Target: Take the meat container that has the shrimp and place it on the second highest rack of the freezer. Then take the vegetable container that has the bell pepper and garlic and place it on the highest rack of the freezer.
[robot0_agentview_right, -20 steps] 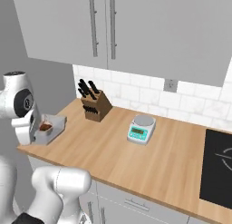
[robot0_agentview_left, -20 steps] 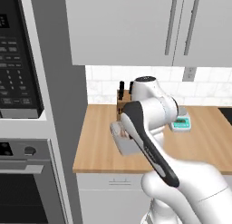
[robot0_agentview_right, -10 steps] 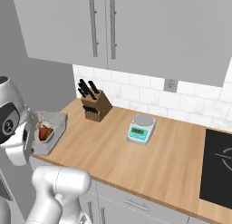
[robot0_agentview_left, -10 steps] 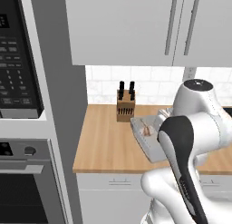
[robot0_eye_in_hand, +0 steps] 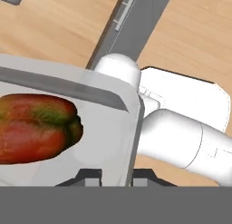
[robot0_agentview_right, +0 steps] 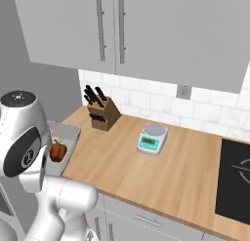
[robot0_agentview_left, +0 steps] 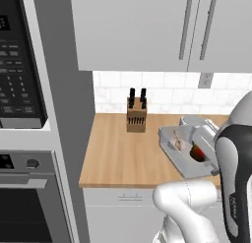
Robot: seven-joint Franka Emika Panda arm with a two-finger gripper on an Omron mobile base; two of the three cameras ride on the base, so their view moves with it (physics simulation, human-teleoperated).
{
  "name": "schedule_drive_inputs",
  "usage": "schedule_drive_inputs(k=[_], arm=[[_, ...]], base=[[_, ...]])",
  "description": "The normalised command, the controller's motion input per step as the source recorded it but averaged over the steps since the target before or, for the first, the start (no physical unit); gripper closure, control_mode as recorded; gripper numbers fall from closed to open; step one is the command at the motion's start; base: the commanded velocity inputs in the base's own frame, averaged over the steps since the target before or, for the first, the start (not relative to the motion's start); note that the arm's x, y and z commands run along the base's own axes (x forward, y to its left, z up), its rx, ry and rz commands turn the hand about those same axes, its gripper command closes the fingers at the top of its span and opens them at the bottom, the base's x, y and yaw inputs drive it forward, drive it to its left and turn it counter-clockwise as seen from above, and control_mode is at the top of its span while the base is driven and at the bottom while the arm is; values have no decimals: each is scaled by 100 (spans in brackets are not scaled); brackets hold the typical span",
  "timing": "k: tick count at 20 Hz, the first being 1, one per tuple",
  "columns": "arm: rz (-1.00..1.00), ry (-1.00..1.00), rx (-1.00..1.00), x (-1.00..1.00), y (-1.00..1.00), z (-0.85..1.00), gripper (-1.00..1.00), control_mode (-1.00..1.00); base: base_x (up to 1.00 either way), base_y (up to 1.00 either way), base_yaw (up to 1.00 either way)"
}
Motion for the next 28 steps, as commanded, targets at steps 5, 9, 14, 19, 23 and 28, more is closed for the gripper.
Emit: schedule_drive_inputs(k=[5, 9, 14, 19, 23, 28], arm=[[0, 2, 2, 5, 0, 0, 100, -100], [0, 0, 0, -4, 0, 0, 100, 100], [0, 0, 0, 0, 0, 0, 100, 100], [0, 0, 0, 0, 0, 0, 100, 100], [0, 0, 0, 0, 0, 0, 100, 100], [0, 0, 0, 0, 0, 0, 100, 100]], base=[[0, 0, 0], [-20, 0, 1], [-100, 0, 9], [-59, 22, 75], [-33, 26, 98], [23, 37, 84]])
